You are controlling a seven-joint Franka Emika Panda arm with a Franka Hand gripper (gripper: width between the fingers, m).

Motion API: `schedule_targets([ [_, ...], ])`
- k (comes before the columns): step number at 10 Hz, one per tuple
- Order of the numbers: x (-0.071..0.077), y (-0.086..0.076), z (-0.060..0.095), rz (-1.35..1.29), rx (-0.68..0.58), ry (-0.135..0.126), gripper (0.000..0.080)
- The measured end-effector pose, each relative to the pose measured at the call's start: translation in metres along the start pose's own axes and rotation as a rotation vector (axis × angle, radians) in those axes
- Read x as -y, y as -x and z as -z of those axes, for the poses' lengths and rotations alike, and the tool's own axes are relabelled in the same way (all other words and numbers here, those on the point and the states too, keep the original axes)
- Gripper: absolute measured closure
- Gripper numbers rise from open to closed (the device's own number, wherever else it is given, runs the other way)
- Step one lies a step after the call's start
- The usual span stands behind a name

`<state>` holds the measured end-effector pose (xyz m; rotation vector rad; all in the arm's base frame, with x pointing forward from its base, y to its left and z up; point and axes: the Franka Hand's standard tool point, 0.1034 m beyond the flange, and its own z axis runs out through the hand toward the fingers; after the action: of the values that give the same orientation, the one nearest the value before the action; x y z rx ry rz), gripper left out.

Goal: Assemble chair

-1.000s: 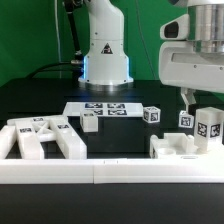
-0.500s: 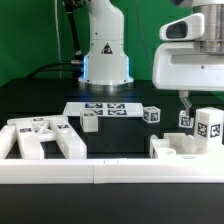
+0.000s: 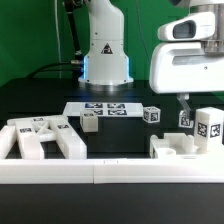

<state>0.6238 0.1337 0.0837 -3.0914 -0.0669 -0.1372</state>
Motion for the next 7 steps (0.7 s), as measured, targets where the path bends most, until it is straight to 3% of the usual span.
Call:
schedule_targets([
  [5,-0.012,-0.002,0.000,0.277,0.000,0.003,0.0175],
  [6,-0.011,-0.002,0.000,0.265,0.000,0.002,0.0326],
  [7,-0.011,-0.002,0.000,0.251,0.001,0.002,0.0326],
])
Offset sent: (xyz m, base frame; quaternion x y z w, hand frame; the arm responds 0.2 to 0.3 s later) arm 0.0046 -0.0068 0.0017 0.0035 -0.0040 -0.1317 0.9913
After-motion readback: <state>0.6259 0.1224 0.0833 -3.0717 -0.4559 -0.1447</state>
